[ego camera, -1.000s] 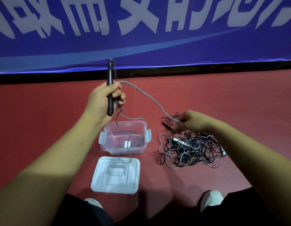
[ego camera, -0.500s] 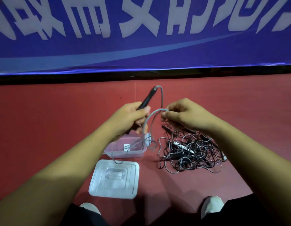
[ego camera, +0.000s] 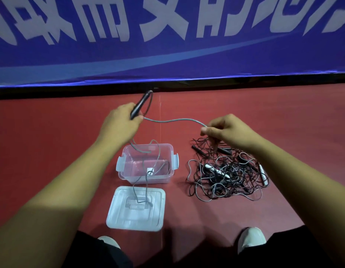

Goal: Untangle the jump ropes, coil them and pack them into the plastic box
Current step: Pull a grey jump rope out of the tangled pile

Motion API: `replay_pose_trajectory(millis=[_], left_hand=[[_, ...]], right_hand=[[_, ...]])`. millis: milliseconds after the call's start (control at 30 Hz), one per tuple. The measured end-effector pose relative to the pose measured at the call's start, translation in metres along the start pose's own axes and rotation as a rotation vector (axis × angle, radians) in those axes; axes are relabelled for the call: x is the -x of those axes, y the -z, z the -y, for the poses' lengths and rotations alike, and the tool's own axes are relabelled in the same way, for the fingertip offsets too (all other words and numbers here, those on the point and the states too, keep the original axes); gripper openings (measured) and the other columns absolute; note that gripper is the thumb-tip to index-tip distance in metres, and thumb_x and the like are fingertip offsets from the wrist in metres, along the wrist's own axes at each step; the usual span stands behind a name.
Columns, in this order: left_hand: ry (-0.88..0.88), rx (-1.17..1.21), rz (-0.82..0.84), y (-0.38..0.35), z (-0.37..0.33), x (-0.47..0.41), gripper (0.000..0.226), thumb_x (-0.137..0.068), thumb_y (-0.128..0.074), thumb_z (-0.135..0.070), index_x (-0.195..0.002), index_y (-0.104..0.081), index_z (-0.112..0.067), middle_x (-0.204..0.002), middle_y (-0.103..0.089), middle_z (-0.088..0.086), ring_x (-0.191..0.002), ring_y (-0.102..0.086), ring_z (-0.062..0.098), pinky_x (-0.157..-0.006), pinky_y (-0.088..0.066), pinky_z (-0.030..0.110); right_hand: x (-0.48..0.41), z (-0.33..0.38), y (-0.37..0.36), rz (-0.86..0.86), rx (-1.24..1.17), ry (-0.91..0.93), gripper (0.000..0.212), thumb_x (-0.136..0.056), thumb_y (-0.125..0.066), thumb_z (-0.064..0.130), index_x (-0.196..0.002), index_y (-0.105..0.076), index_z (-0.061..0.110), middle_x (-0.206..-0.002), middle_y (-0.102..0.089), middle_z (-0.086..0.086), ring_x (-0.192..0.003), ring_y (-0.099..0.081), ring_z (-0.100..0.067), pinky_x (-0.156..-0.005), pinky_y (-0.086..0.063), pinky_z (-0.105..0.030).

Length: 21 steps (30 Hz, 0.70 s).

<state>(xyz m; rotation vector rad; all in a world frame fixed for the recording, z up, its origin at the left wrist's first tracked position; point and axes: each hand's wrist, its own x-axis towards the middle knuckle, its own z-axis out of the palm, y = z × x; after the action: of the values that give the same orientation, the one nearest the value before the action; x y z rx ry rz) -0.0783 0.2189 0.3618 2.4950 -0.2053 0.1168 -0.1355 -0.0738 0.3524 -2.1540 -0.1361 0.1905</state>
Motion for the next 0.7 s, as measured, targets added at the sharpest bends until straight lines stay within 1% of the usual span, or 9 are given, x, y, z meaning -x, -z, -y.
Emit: replay_pose_trajectory(millis=[33,100,167,233,300,400,533,633,700], left_hand=[[-0.031,-0.022,0.021,-0.005,0.000,0.002,0.003,-0.092,-0.063,-0.017,-0.094,-0.065,-0.017,-0.090,-0.062,0.002,-0.084,-0.059,0.021,-0.072,-0.040,0.031],[-0.073,0.201,0.130,-0.016,-0.006,0.008,0.008,-0.092,-0.065,-0.017,-0.100,-0.066,-0.020,-0.103,-0.061,-0.002,-0.095,-0.058,0.014,-0.085,-0.041,0.028],[-0.075,0.450,0.281,-0.023,-0.020,0.015,0.014,-0.093,-0.064,-0.026,-0.107,-0.067,-0.026,-0.116,-0.066,-0.010,-0.107,-0.061,0.007,-0.100,-0.043,0.030],[-0.081,0.639,0.432,-0.032,-0.030,0.021,0.021,-0.093,-0.062,-0.030,-0.112,-0.069,-0.025,-0.120,-0.068,-0.004,-0.114,-0.062,0.012,-0.106,-0.043,0.034],[-0.116,0.715,0.518,-0.034,-0.037,0.028,0.014,-0.094,-0.062,-0.022,-0.104,-0.068,-0.014,-0.097,-0.071,0.013,-0.092,-0.068,0.019,-0.091,-0.051,0.029],[-0.068,0.914,0.481,-0.030,-0.048,0.032,0.007,-0.089,-0.063,-0.009,-0.086,-0.057,-0.009,-0.061,-0.060,0.003,-0.059,-0.061,0.017,-0.062,-0.049,0.022],[0.018,1.250,0.324,-0.021,-0.046,0.024,0.007,-0.082,-0.055,-0.011,-0.079,-0.050,-0.008,-0.050,-0.040,-0.004,-0.050,-0.047,0.012,-0.056,-0.043,0.021],[0.121,1.425,0.189,-0.017,-0.033,0.011,0.013,-0.091,-0.052,-0.007,-0.079,-0.047,-0.010,-0.050,-0.038,-0.006,-0.056,-0.039,0.013,-0.055,-0.044,0.021],[0.222,1.460,0.083,-0.012,-0.018,-0.001,0.023,-0.098,-0.045,-0.008,-0.076,-0.045,-0.014,-0.048,-0.037,-0.007,-0.054,-0.043,0.013,-0.054,-0.043,0.021]], right_hand=[[0.002,0.012,-0.002,0.004,-0.042,0.029,0.023,-0.095,-0.064,0.022,-0.084,-0.072,0.005,-0.054,-0.061,-0.006,-0.048,-0.051,-0.016,-0.050,-0.041,-0.024],[0.007,0.030,-0.008,0.022,-0.089,0.076,0.022,-0.094,-0.065,0.022,-0.084,-0.073,0.004,-0.048,-0.053,0.002,-0.041,-0.041,-0.010,-0.042,-0.032,-0.018],[0.009,0.042,-0.013,0.044,-0.118,0.102,0.024,-0.094,-0.065,0.021,-0.085,-0.072,0.000,-0.045,-0.047,0.006,-0.039,-0.035,-0.006,-0.040,-0.028,-0.016],[0.008,0.048,-0.015,0.062,-0.173,0.130,0.026,-0.093,-0.066,0.020,-0.084,-0.071,-0.004,-0.045,-0.043,0.006,-0.040,-0.031,-0.007,-0.041,-0.026,-0.018],[0.007,0.049,-0.013,0.060,-0.219,0.150,0.028,-0.093,-0.066,0.020,-0.082,-0.069,-0.006,-0.046,-0.043,0.002,-0.042,-0.031,-0.011,-0.043,-0.025,-0.020],[0.003,0.036,-0.010,0.133,-0.156,0.146,0.030,-0.092,-0.068,0.025,-0.078,-0.067,-0.001,-0.057,-0.055,-0.008,-0.052,-0.046,-0.013,-0.054,-0.038,-0.025],[-0.006,-0.011,-0.012,0.372,0.083,0.001,0.036,-0.085,-0.065,0.050,-0.082,-0.072,0.015,-0.074,-0.065,-0.016,-0.067,-0.050,-0.018,-0.068,-0.039,-0.034],[-0.009,-0.042,-0.015,0.421,0.152,-0.121,0.028,-0.092,-0.067,0.034,-0.084,-0.073,0.008,-0.063,-0.062,0.005,-0.059,-0.047,-0.005,-0.061,-0.036,-0.024],[-0.007,-0.056,-0.020,0.473,0.078,-0.154,0.025,-0.093,-0.067,0.027,-0.082,-0.071,0.005,-0.071,-0.065,0.000,-0.066,-0.049,-0.012,-0.065,-0.038,-0.026]])
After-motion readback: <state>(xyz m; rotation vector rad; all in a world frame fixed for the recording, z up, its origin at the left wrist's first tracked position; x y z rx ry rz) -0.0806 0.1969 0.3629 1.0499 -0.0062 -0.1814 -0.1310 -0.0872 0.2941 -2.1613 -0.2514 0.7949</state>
